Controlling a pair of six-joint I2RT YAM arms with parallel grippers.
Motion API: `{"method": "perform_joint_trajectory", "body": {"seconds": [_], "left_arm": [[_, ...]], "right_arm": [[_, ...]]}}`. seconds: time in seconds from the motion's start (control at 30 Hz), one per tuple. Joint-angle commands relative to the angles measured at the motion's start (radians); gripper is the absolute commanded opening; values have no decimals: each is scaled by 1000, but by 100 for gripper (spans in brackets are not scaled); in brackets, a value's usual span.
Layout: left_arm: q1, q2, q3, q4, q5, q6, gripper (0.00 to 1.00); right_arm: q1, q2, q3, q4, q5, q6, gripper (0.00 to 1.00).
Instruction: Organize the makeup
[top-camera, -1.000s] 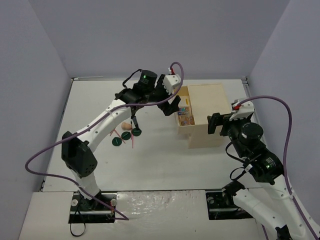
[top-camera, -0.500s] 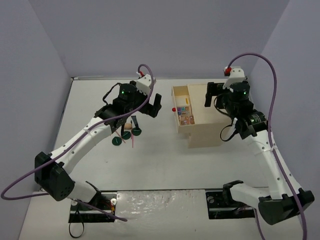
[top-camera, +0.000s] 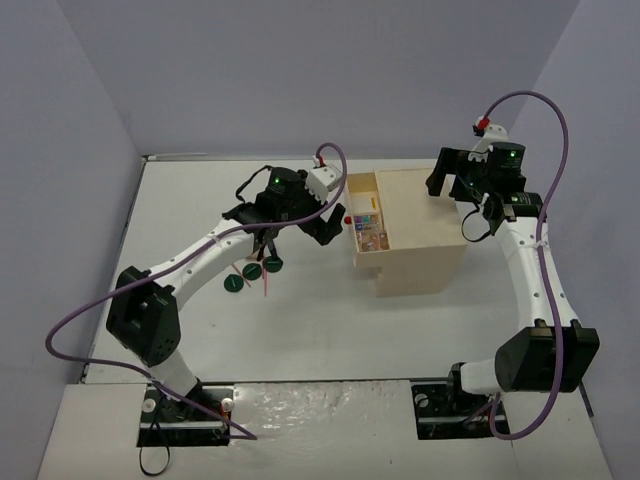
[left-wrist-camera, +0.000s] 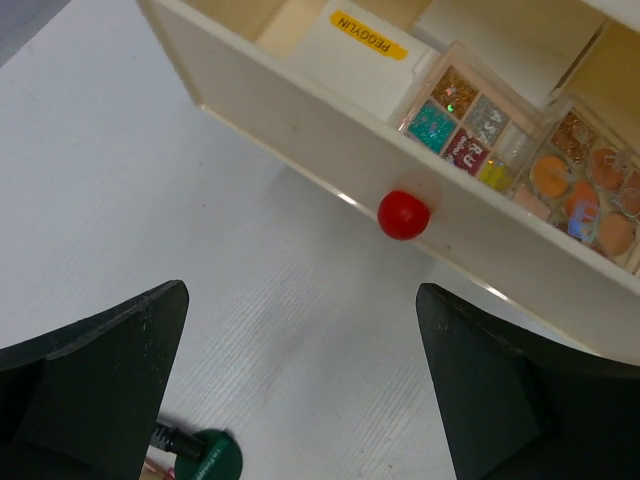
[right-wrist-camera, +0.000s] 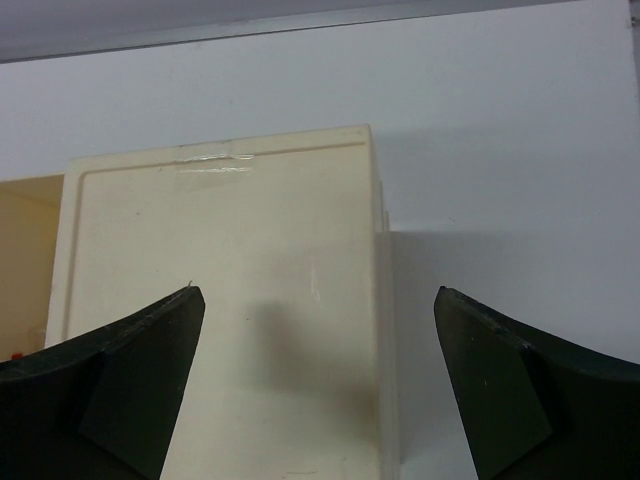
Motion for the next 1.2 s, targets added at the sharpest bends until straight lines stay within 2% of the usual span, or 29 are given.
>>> {"method": "perform_joint_trajectory", "body": {"seconds": [0.0, 0.13, 0.5, 0.63, 1.0, 1.17], "left_arm": [[4, 29, 110, 100, 155, 107, 97], [4, 91, 178, 85, 225, 118, 97], [-11, 234, 354, 97, 413, 140, 96], [-30, 287, 409, 97, 409, 125, 97], [-54, 382, 485, 265, 351, -3, 97], [-55, 444, 543, 293, 337, -17, 97]], "right_arm": [[7, 9, -15, 58, -141, 19, 96], [11, 32, -58, 80, -198, 43, 97], [63, 60, -126, 119, -235, 61, 97], [86, 63, -133, 126, -228, 76, 97], [116, 39, -162, 162, -177, 161, 96], [120, 25, -175, 180, -155, 186, 96]]}}
